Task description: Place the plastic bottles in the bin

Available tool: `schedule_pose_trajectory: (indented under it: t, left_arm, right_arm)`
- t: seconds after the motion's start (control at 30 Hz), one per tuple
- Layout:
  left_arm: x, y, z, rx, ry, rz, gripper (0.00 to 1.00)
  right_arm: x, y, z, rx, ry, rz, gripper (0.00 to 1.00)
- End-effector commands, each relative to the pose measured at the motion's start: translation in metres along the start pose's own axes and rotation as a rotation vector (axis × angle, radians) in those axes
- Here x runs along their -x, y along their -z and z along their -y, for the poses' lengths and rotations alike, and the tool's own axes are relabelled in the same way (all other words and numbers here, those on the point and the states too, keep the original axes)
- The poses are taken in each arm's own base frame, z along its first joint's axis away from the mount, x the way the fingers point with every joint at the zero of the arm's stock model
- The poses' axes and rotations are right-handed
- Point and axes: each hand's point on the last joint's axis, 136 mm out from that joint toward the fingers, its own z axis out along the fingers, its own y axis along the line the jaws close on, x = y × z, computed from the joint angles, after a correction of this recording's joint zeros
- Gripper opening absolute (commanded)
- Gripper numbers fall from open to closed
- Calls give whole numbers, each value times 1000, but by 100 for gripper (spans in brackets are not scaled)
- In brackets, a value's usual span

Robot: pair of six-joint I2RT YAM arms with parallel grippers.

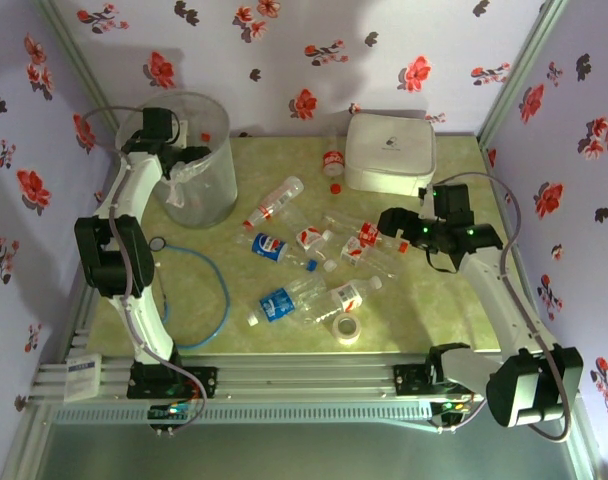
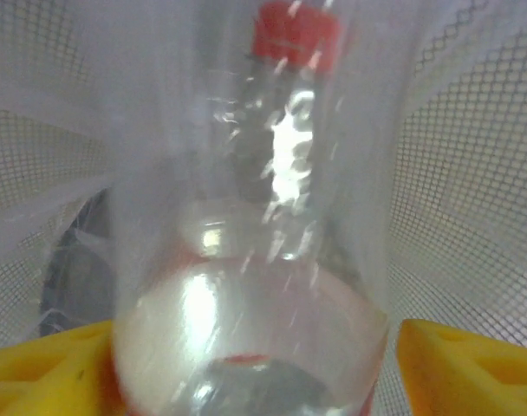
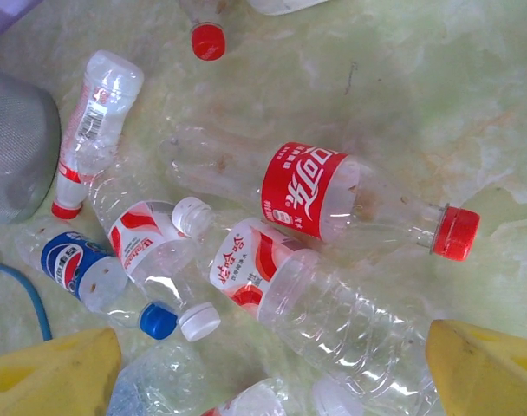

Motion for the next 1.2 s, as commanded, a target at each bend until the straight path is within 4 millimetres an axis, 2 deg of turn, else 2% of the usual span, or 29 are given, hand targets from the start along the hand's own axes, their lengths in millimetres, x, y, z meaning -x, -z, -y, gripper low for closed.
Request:
schedule_pose_trajectory:
  t: [0.0, 0.1, 0.33, 0.53, 0.67, 0.8, 0.93, 1.07, 1.17]
  left_arm:
    - [23, 38, 10, -24, -36, 62, 90]
    - [33, 55, 13, -23, -54, 88, 100]
    - [57, 103, 20, -18, -78, 172, 100]
    - [73, 161, 29, 40, -169, 276, 100]
    - [74, 200, 45, 57, -211, 337, 100]
    - [61, 230, 78, 49, -266, 360, 100]
    - [36, 249, 118, -41, -266, 368, 100]
    - [5, 252, 154, -171, -204, 364, 100]
    - [-28, 239, 184, -288, -174, 317, 100]
  right_arm:
    - [2, 0, 4, -30, -18, -1, 92]
    - [3, -1, 6, -39, -21, -6, 92]
    - [6, -1, 11, -79, -20, -4, 93]
    - [0, -1, 37, -216, -105, -10, 97]
    - [4, -11, 37, -206, -167, 0, 97]
    - [22, -24, 15, -193, -101, 32, 95]
    - [39, -52, -19, -175, 8, 44, 90]
    - [54, -85, -42, -164, 71, 36, 86]
    - [56, -90, -36, -220, 65, 8, 85]
